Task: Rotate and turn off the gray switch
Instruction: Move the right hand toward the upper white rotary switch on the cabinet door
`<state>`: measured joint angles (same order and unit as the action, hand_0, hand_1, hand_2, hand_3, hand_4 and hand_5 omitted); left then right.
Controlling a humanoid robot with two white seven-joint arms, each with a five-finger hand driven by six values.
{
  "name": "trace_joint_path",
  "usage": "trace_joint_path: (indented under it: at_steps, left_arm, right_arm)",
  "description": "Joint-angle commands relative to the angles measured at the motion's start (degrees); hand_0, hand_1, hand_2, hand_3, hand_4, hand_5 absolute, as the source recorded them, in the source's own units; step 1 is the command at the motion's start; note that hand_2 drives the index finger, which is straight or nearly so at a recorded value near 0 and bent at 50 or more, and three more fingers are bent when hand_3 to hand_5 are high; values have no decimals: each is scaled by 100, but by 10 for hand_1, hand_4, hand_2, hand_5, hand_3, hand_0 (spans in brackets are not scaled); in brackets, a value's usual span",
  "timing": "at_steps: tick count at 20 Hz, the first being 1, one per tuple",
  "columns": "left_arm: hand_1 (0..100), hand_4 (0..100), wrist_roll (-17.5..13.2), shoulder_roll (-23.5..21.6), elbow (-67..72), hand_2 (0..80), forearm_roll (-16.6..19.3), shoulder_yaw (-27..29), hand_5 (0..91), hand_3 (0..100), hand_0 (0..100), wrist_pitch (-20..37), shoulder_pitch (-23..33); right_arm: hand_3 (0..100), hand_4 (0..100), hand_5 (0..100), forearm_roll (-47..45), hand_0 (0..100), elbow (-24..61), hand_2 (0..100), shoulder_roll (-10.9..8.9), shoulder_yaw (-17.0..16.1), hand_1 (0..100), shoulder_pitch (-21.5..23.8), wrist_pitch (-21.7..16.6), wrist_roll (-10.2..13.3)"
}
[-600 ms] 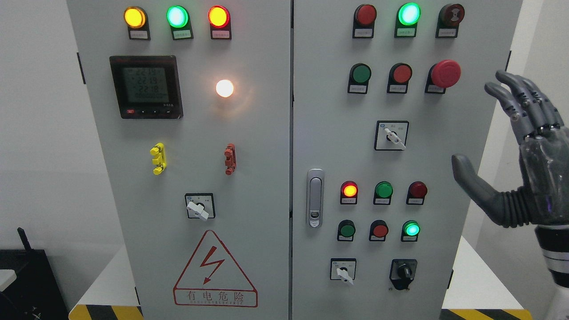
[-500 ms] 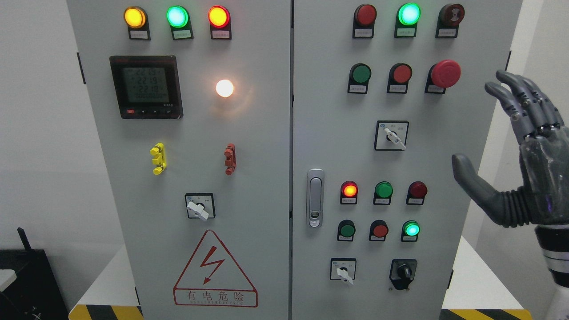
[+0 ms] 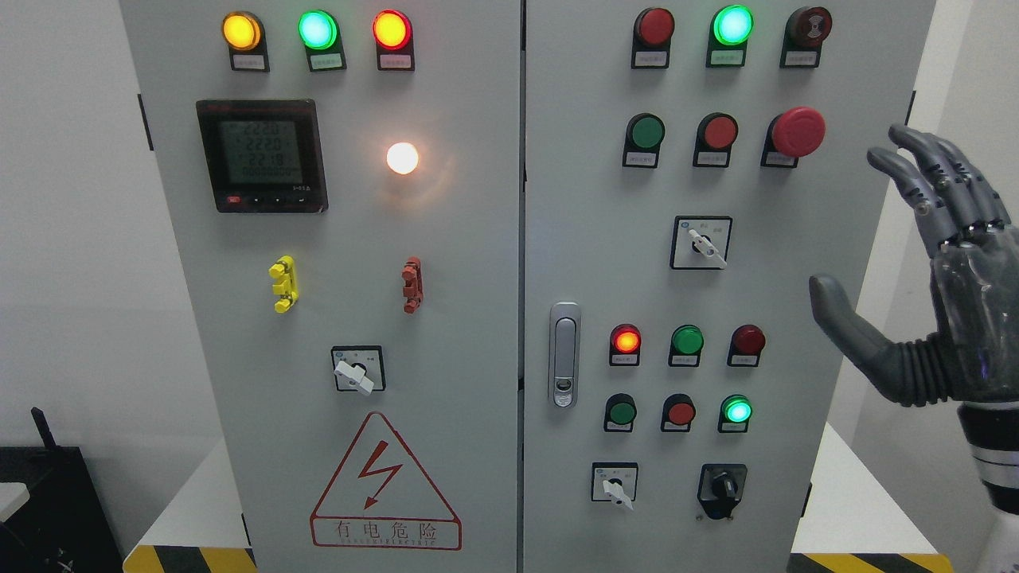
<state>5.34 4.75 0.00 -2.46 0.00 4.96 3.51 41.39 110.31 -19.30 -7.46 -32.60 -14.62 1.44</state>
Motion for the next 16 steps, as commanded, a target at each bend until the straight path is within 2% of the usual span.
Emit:
trace_joint_path:
  at_steps: [1, 3, 6, 8, 9, 11, 13, 15, 16]
  left_arm:
    - [389, 0, 2, 0, 79, 0, 0, -9, 0, 0, 120, 4, 0]
    - [389, 0, 2, 0, 79, 0, 0, -9, 0, 0, 120, 4, 0]
    - [389, 0, -7, 0, 79, 0, 0, -9, 0, 0, 120, 4, 0]
    - [389, 0, 2, 0, 79, 0, 0, -9, 0, 0, 120, 4, 0]
    - [389, 0, 2, 0, 79, 0, 0, -9, 0, 0, 120, 4, 0]
    - [389, 0, 2, 0, 79, 0, 0, -9, 0, 0, 120, 4, 0]
    - [389, 0, 2, 0, 79, 0, 0, -9, 0, 0, 120, 4, 0]
    - [389, 0, 2, 0, 79, 0, 0, -9, 0, 0, 120, 4, 0]
    - [389, 0, 2, 0, 79, 0, 0, -9, 0, 0, 120, 4, 0]
  right_arm:
    - [257, 179, 103, 1, 471, -1, 107, 136, -1, 307, 0, 3, 31]
    - [292, 240, 148, 1, 459, -1, 108, 233, 8, 317, 8, 3, 31]
    - [398, 336, 289, 1, 438, -1, 140, 479, 17, 340, 17, 21, 23]
    - [458, 427, 436, 1, 424, -10, 155, 576, 34, 353, 17, 30, 23]
    - [467, 440, 460, 1, 421, -1, 155, 593, 60, 355, 26, 38, 23]
    - [553, 551, 673, 1, 413, -1, 155, 602, 131, 360, 44, 257, 31]
    - [588, 626, 760, 1, 399, -1, 178, 646, 280, 371, 52, 486, 40]
    - [600, 659, 798, 18, 370, -1, 206, 813, 350, 388, 52, 600, 93]
    - [607, 672, 818, 27, 322, -1, 225, 883, 403, 401, 44, 645, 110]
